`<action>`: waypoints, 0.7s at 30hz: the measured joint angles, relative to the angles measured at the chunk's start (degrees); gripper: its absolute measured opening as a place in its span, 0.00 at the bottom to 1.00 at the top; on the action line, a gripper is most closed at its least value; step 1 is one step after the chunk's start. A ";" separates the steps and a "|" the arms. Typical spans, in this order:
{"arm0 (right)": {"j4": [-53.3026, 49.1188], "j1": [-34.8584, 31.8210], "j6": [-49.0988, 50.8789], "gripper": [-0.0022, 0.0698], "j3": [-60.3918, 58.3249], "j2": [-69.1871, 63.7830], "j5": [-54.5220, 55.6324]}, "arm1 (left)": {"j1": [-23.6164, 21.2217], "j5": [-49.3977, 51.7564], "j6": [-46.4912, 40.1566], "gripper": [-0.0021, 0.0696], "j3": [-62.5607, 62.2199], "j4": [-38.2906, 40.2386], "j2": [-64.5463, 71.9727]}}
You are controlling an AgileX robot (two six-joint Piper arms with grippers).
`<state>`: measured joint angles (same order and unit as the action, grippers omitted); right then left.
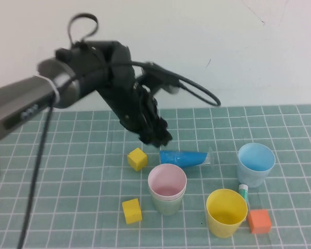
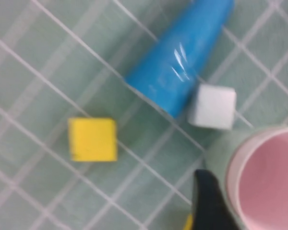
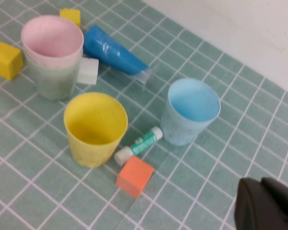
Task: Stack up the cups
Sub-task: Place the pink cup on the green cup, then pick up the blue cup
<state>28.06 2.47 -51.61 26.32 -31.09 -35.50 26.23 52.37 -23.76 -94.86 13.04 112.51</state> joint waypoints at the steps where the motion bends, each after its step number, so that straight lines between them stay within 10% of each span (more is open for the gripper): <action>1: 0.00 0.00 0.00 0.03 1.26 -0.90 -0.87 | -0.33 -0.44 0.00 0.45 0.00 -0.13 -0.97; 8: 0.16 0.00 -0.22 0.03 14.56 -15.55 -8.84 | -5.19 -4.55 0.31 0.07 0.00 -0.84 -10.67; 21: -3.65 9.64 -3.25 0.03 35.49 -58.72 -7.83 | -12.76 -13.32 0.44 0.03 16.48 -1.24 -41.03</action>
<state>24.41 12.11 -54.87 61.82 -89.80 -43.33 13.47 39.04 -23.32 -78.38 11.80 71.48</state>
